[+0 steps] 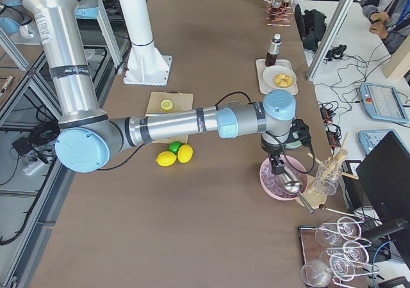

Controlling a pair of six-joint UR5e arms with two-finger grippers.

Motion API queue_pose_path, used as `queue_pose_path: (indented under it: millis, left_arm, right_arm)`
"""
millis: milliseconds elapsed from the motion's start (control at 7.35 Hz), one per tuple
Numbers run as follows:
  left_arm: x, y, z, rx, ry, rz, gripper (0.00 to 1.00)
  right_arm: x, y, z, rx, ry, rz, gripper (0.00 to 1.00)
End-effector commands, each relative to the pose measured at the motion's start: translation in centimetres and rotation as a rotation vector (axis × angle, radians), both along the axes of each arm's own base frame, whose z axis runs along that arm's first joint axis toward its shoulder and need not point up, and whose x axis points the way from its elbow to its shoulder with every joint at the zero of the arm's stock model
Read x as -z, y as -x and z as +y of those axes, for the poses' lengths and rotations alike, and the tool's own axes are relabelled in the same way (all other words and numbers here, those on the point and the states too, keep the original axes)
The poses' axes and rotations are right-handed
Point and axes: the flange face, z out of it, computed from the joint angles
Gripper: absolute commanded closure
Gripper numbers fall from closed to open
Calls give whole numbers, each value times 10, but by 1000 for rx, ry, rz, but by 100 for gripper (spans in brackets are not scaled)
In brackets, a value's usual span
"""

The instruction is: Place donut on tray

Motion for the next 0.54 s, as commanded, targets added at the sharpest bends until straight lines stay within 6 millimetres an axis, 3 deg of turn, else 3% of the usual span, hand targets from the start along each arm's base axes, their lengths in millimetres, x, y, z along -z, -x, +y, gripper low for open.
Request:
queue_pose_path:
  millis: [0,272,408]
  left_arm:
    - [-50,55,16,-29,-21,8,3]
    - [-63,70,22,-37,-35,3,3]
    - [-61,82,22,-9,-32,2,3]
  right_arm:
    - [-34,-48,35,12,4,25,0]
    - [-41,-46,42,14,12,27,0]
    - [-44,-32,41,36,22,28,0]
